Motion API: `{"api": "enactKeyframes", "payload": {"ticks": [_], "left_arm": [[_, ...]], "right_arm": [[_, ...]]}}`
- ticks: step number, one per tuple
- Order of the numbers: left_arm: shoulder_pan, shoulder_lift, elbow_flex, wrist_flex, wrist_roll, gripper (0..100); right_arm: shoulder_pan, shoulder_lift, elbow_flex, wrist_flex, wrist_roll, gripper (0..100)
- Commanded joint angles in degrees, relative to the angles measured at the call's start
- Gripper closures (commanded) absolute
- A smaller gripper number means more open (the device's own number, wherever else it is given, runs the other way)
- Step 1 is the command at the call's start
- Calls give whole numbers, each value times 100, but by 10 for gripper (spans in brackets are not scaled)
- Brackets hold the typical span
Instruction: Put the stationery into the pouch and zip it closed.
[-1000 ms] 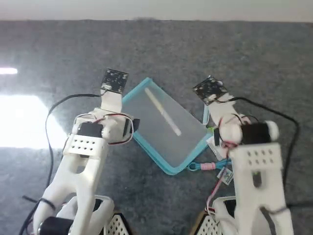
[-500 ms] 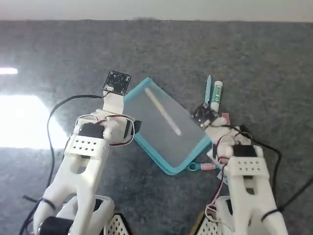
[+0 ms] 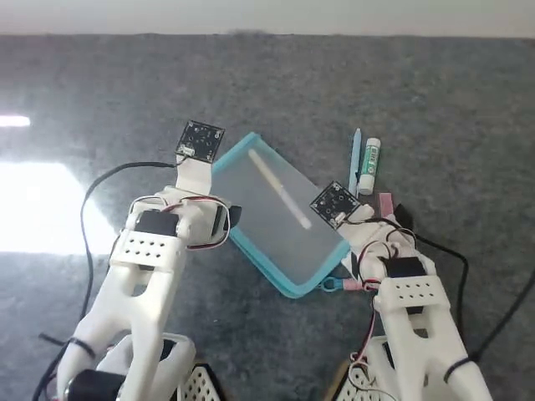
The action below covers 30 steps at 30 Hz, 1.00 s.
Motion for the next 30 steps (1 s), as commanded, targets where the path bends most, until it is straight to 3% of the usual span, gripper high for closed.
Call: {"api": "enactKeyframes", "payload": {"ticks": [1, 6, 12, 17, 23, 30], "left_arm": [[26, -158, -22, -105, 9, 752], [26, -158, 22, -114, 9, 752], [26, -158, 22, -114, 9, 752], [26, -158, 22, -123, 9, 752], [26, -158, 31, -123, 9, 752], [26, -158, 31, -123, 0, 752]], "right_arm": [[-66, -163, 97, -585, -62, 603], [-66, -224, 457, -1420, -18, 604], [-66, -233, 536, -1578, 114, 604], [-40, -233, 949, -1710, 1635, 604], [180, -233, 1363, -2800, 3314, 604], [119, -233, 1855, -4171, 4141, 602]]}}
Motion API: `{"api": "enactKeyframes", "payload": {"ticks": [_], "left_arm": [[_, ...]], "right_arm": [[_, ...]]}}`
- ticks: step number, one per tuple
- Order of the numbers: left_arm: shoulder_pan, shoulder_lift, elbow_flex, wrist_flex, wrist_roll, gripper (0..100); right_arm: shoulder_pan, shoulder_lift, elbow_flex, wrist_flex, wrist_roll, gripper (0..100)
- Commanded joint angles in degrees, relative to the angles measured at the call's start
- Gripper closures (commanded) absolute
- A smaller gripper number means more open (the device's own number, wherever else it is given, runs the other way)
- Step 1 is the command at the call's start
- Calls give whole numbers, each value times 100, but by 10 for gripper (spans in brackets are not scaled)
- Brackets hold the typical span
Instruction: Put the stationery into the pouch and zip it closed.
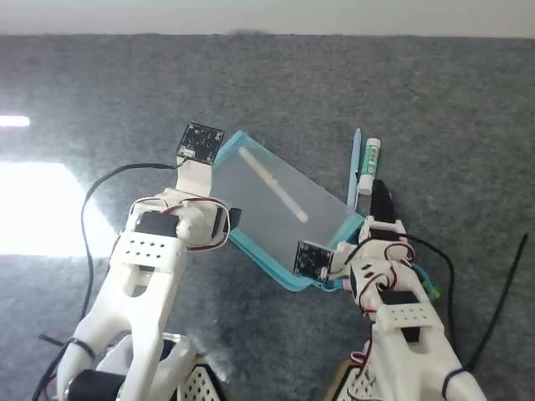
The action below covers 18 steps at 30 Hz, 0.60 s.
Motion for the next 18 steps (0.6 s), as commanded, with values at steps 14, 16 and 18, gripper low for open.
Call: {"api": "enactKeyframes", "payload": {"ticks": [14, 16, 18], "left_arm": [[26, -158, -31, -141, 0, 752], [26, -158, -31, -141, 0, 752], [26, -158, -31, -132, 0, 752]], "right_arm": [[-884, -136, -158, 207, 1380, 601], [-875, -92, -466, 453, 1380, 604], [-901, -92, -633, 629, 1380, 604]]}}
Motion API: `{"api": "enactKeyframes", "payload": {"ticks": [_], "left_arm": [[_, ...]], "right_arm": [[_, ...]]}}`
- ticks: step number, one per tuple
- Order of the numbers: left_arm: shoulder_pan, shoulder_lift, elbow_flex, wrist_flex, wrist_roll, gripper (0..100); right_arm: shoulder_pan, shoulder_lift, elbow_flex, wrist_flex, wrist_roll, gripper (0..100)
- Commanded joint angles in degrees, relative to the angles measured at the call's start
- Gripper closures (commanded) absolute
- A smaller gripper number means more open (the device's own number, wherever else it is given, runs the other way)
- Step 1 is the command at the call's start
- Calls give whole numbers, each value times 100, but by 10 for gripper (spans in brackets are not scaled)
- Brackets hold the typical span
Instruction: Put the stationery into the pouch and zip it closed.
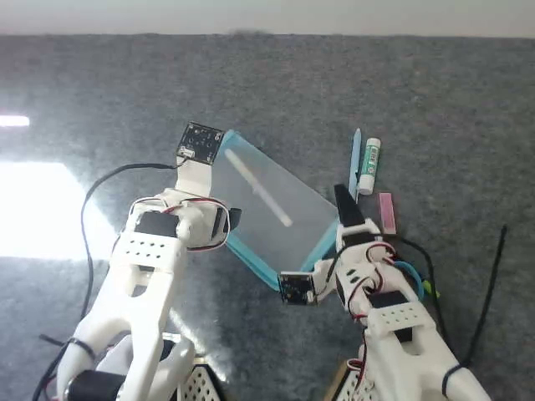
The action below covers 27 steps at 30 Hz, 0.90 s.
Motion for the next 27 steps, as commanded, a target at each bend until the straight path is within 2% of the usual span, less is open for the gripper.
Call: {"api": "enactKeyframes", "payload": {"ticks": [1, 11, 17, 21, 27], "left_arm": [[26, -158, -31, -123, 0, 752], [26, -158, -31, -114, 0, 752], [26, -158, -31, -114, 0, 752], [26, -158, -31, -114, 0, 752], [26, -158, -31, -114, 0, 752]], "right_arm": [[-101, -57, -501, 321, 88, 604], [-787, -57, -510, 347, -273, 668], [-664, 145, -615, 365, -281, 666], [-585, 857, -1081, 365, -281, 666], [-57, 2114, -1996, 303, -26, 666]]}}
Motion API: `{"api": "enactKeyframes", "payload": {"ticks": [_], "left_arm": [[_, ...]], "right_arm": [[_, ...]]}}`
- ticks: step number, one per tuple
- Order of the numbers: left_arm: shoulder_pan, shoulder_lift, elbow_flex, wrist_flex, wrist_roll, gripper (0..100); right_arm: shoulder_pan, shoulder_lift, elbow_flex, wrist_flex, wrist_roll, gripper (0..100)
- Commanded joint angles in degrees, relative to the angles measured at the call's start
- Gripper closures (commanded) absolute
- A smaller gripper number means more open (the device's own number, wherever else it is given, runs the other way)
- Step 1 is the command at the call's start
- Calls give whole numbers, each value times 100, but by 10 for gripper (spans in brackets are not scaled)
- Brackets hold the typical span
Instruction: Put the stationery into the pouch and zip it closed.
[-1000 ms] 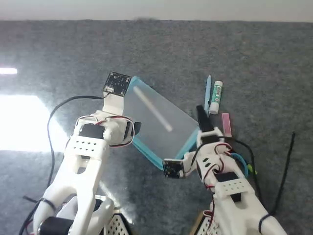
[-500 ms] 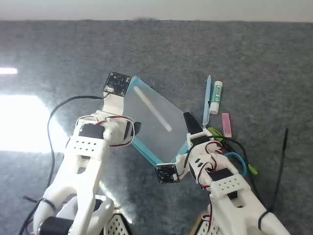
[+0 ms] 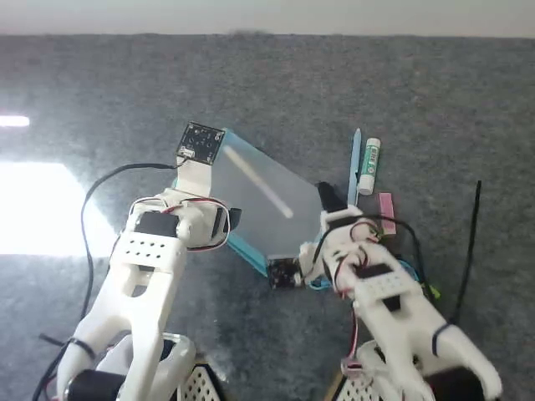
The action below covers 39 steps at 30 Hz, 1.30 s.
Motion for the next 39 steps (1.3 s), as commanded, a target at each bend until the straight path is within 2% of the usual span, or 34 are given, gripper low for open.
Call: {"api": "enactKeyframes", "payload": {"ticks": [1, 6, 9, 12, 14, 15, 17, 20, 23, 28, 35, 39], "left_arm": [[26, -158, -31, -114, 0, 752], [26, -158, -31, -114, 0, 752], [26, -158, -31, -114, 0, 752], [26, -158, -31, -123, 0, 752], [26, -158, -31, -132, 0, 753], [26, -158, -31, -141, 0, 753], [26, -158, -22, -141, 0, 754], [-18, -211, -22, -123, 0, 754], [-299, -220, -75, -132, 18, 754], [-853, -229, -277, -123, 9, 754], [-1099, -229, -286, -132, 97, 754], [-1451, -229, -435, -123, 466, 754]], "right_arm": [[303, 532, -668, -4, 273, 666], [400, 998, -862, -224, 378, 682], [365, 1147, -870, -523, 62, 816], [382, 1174, -914, -884, -668, 998], [435, 1077, -1011, -1059, -1380, 963], [523, 989, -1108, -980, -1609, 986], [664, 725, -1389, -549, -1952, 987], [734, 224, -2013, 796, -2382, 991], [664, -330, -2752, 2070, -2716, 991], [453, -760, -4132, 3486, -3270, 991], [435, -760, -5486, 4453, -3930, 991], [752, -752, -6031, 4752, -4185, 991]]}}
